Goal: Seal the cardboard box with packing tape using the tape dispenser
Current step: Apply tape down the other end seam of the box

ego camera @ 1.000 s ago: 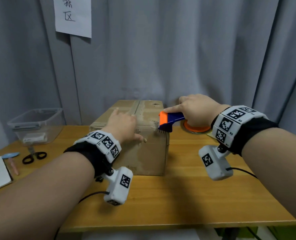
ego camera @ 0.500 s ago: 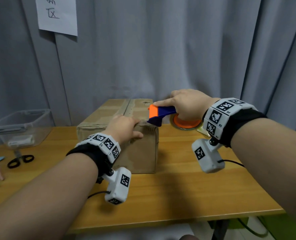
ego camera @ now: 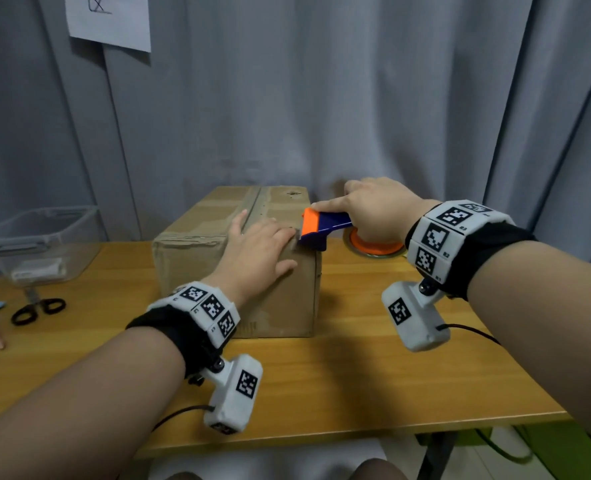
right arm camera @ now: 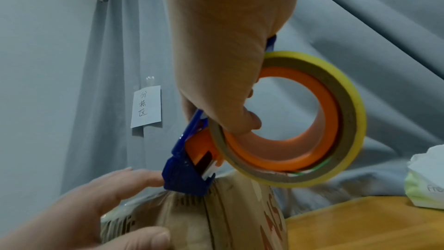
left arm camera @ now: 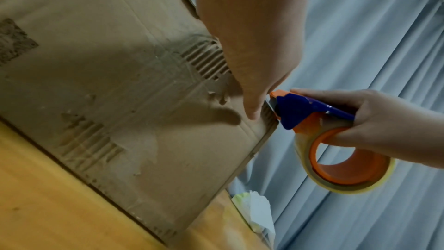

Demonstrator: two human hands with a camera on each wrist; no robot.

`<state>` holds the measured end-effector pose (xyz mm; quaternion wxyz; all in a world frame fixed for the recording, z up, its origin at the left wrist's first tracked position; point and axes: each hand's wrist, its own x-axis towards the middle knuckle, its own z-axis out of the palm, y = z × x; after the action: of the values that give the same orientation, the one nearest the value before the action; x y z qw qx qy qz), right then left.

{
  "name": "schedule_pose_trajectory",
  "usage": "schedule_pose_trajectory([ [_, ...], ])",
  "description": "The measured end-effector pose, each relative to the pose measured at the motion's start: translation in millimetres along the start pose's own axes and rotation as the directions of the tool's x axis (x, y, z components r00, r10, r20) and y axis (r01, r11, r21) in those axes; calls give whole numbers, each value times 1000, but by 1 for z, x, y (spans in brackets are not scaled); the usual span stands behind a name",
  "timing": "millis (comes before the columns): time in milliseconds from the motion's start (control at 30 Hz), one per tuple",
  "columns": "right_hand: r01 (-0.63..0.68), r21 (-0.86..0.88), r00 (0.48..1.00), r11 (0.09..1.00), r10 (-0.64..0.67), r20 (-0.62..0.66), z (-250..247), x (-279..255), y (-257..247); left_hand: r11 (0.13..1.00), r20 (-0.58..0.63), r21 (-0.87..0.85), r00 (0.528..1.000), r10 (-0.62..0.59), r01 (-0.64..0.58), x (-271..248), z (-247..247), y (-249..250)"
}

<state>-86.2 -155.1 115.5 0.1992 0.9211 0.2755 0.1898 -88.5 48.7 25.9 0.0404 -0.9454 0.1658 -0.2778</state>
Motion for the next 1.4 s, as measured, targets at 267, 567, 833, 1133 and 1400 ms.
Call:
schedule_pose_trajectory([
  [267,-8,37,1000,999,8,3,6,4,3,999,54,-4,998,-34,35,16,-1,5],
  [567,-24,161,999,987,28,-24,15,-3,14,996,49,44,996,-75,73,20,1,11],
  [833,-68,184,996,981,79,-48,36,-17,31,995,48,83,997,-56,52,17,1,10],
  [1133,-148,113,986,982,155,-57,67,-50,57,995,60,68,996,-71,67,15,-3,14],
  [1400,-129,50,987,990,133,-89,59,-45,59,996,241,67,970,39,-57,44,-21,33],
])
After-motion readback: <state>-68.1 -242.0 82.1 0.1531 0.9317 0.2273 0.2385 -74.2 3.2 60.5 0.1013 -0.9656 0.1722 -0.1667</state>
